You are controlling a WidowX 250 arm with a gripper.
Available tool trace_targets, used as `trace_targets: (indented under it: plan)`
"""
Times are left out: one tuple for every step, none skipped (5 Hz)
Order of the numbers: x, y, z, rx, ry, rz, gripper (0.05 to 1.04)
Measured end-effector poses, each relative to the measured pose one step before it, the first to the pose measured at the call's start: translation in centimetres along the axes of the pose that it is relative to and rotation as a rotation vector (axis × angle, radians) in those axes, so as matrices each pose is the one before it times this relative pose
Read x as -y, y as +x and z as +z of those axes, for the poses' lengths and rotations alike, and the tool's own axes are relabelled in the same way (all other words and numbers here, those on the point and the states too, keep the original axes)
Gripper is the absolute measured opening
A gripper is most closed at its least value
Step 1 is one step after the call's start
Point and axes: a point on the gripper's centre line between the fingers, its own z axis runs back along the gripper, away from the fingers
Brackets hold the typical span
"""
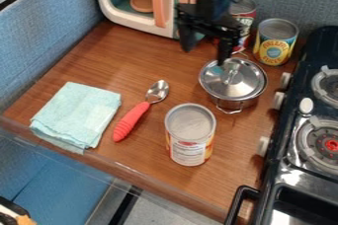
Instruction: Removing the lid and placing it on the left side of the counter on top of the green towel
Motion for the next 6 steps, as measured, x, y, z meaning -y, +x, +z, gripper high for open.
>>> trace_targets:
  plan:
    - [0.791, 1.085, -1.753, -0.021, -0.0097, 0.0086, 1.0]
    - [0.286, 0.009, -2.245, -0.0453, -0.0199, 0.0114, 1.0]
    - [0.184, 0.276, -0.869, -0.0104, -0.0096, -0.0035, 0.947]
    - [0.239, 0.476, -0.019, 0.0167, 0.0002, -0.0017, 0.731]
    - [0.052, 0.071, -0.135, 0.0122, 0.0005, 0.0002, 0.423]
    - [0.368, -0.119, 0.01, -0.0006, 0.0082, -0.0163, 0.212]
